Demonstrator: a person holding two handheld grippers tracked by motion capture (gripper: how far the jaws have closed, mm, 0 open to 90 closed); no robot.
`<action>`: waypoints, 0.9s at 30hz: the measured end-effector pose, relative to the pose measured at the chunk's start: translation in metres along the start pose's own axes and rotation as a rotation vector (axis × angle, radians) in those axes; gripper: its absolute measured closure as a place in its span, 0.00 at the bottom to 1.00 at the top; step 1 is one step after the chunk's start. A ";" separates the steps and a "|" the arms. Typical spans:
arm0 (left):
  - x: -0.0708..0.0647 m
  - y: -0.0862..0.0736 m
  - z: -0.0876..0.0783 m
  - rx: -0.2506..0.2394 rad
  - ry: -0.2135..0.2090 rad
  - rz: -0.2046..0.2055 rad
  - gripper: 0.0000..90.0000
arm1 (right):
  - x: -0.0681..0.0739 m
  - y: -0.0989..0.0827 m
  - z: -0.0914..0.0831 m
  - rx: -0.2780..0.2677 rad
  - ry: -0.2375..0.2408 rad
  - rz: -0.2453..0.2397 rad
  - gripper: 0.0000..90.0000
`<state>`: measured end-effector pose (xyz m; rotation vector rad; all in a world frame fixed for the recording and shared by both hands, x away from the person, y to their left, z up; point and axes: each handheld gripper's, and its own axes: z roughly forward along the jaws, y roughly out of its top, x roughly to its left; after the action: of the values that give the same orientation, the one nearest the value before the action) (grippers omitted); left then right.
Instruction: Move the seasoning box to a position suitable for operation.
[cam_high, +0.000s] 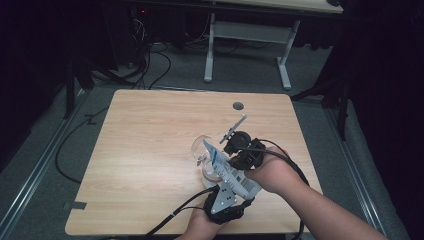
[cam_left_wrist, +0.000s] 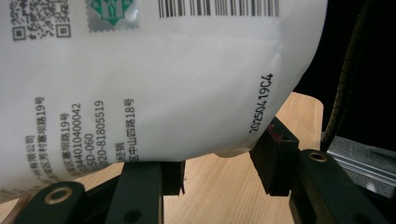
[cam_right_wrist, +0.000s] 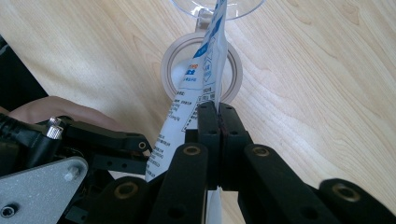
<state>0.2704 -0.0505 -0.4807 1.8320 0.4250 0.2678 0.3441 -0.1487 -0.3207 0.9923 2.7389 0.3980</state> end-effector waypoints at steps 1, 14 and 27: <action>0.000 0.000 0.000 0.000 0.000 0.000 0.65 | 0.000 0.000 0.000 -0.001 0.000 -0.001 1.00; 0.000 0.001 -0.001 0.000 -0.003 0.000 0.65 | 0.000 0.000 -0.001 -0.003 -0.001 -0.002 1.00; 0.001 0.001 0.000 -0.003 -0.006 -0.006 0.65 | 0.000 0.001 0.000 0.002 -0.005 -0.002 1.00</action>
<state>0.2709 -0.0502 -0.4798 1.8282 0.4257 0.2591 0.3449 -0.1482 -0.3203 0.9896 2.7366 0.3915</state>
